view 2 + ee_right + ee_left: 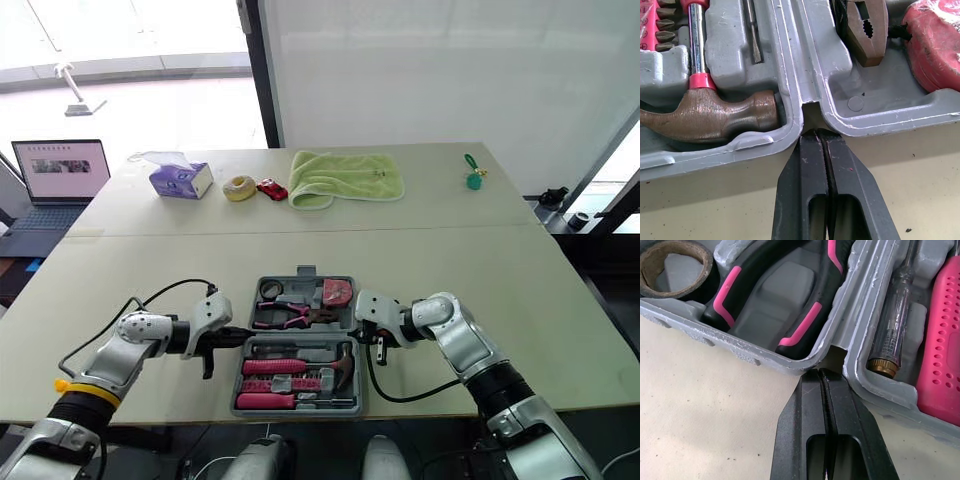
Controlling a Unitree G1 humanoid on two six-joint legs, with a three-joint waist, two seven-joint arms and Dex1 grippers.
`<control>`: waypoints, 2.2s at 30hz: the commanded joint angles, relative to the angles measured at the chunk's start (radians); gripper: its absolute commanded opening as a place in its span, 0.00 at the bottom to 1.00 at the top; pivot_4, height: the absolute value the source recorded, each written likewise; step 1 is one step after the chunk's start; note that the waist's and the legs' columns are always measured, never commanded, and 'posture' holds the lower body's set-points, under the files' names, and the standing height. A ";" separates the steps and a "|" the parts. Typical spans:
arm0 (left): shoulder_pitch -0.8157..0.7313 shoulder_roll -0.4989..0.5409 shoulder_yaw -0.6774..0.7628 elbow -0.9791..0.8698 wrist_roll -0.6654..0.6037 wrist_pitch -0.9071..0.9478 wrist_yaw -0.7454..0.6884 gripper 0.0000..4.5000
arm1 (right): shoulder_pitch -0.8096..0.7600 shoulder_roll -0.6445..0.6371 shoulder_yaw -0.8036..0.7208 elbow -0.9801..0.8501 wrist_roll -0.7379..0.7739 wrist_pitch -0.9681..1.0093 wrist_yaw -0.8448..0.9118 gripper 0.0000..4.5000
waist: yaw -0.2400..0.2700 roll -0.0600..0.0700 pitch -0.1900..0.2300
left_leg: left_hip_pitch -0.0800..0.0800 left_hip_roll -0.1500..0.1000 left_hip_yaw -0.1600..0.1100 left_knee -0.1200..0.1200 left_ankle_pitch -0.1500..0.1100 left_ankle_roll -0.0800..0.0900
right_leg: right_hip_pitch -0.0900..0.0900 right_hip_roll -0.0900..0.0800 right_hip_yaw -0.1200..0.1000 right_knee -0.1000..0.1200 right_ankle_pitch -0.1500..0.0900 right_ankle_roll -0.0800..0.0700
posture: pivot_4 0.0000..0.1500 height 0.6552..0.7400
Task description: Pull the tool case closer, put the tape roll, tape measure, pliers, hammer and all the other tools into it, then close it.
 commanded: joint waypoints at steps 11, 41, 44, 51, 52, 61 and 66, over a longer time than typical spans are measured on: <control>0.157 0.144 0.112 -0.090 -0.109 0.069 -0.027 0.00 | 0.045 -0.152 -0.135 0.024 0.091 0.025 0.033 0.01 | -0.009 0.000 0.000 | 0.000 0.002 0.002 -0.005 0.000 0.000 | -0.002 -0.001 0.000 -0.004 0.000 0.000 | 1.00 0.97; 0.318 0.017 -0.088 -0.507 -0.238 0.308 0.068 0.00 | -0.270 0.231 -0.437 0.447 0.465 0.602 -0.242 0.98 | -0.015 0.000 0.002 | -0.002 0.002 0.004 -0.008 0.000 0.000 | -0.006 0.000 0.003 -0.005 0.000 -0.001 | 1.00 0.97; 0.355 0.057 -0.107 -0.494 -0.186 0.259 0.078 0.00 | -0.315 0.264 -0.428 0.529 0.457 0.565 -0.224 0.98 | -0.022 0.001 0.002 | -0.002 0.002 0.004 -0.009 0.000 0.000 | -0.006 0.000 0.003 -0.005 0.000 -0.001 | 1.00 0.97; 0.354 0.042 -0.136 -0.424 -0.130 0.232 0.138 0.00 | -0.382 0.326 -0.414 0.701 0.437 0.510 -0.132 0.98 | -0.034 0.003 0.000 | 0.000 0.002 0.004 -0.010 0.000 0.000 | -0.006 0.001 0.003 -0.005 0.000 -0.002 | 1.00 0.97; 0.352 0.041 -0.136 -0.419 -0.129 0.230 0.141 0.00 | -0.385 0.328 -0.414 0.716 0.436 0.503 -0.114 0.98 | -0.034 0.003 0.000 | 0.000 0.002 0.004 -0.010 0.000 0.000 | -0.005 0.001 0.003 -0.005 0.000 -0.002 | 1.00 0.97; 0.367 0.037 -0.132 -0.415 -0.146 0.227 0.141 0.00 | -0.410 0.314 -0.531 0.731 0.527 0.525 0.023 0.98 | -0.035 0.007 -0.001 | 0.000 0.002 0.003 -0.010 0.000 0.000 | -0.005 0.001 0.003 -0.004 0.000 -0.002 | 1.00 0.97; 0.388 0.014 -0.078 -0.415 -0.205 0.227 0.146 0.00 | -0.377 0.287 -0.551 0.591 0.603 0.651 0.094 0.98 | -0.034 0.008 -0.001 | 0.000 0.002 0.003 -0.010 0.000 0.000 | -0.005 0.001 0.003 -0.004 0.000 -0.001 | 1.00 0.97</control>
